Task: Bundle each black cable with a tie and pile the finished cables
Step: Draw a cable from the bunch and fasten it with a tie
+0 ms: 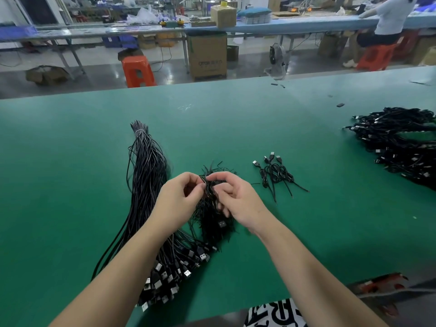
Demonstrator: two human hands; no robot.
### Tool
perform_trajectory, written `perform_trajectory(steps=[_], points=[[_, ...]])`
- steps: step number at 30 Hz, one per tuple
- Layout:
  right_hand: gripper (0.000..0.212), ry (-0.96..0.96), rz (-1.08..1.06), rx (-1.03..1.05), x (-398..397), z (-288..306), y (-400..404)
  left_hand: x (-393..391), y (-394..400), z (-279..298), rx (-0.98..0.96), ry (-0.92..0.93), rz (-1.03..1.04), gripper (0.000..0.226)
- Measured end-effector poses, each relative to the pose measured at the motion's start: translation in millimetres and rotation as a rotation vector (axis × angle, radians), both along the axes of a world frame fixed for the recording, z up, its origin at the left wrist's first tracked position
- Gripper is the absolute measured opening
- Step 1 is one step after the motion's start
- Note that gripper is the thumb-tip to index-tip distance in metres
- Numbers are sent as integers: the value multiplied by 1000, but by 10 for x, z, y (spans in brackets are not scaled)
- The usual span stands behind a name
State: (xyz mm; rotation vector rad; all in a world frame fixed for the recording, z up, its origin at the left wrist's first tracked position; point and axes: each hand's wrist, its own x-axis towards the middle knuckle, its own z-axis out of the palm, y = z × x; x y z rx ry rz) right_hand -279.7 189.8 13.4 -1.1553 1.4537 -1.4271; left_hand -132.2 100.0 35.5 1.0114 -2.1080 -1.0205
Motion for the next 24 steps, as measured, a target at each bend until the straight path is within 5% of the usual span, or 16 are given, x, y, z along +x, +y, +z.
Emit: perform_trajectory(steps=[5, 8, 12, 19, 24], points=[[48, 64, -17, -5, -4, 2, -41, 15, -36, 23, 77, 41, -46, 18], [18, -15, -123, -28, 20, 6, -78, 28, -36, 30, 34, 19, -70, 14], [25, -53, -145, 46, 33, 2, -84, 25, 63, 39, -339, -88, -83, 2], [18, -170, -126, 145, 28, 20, -110, 2, 92, 12, -907, -270, -251, 15], [6, -186, -106, 72, 0, 24, -116, 16, 72, 0, -492, -152, -150, 3]])
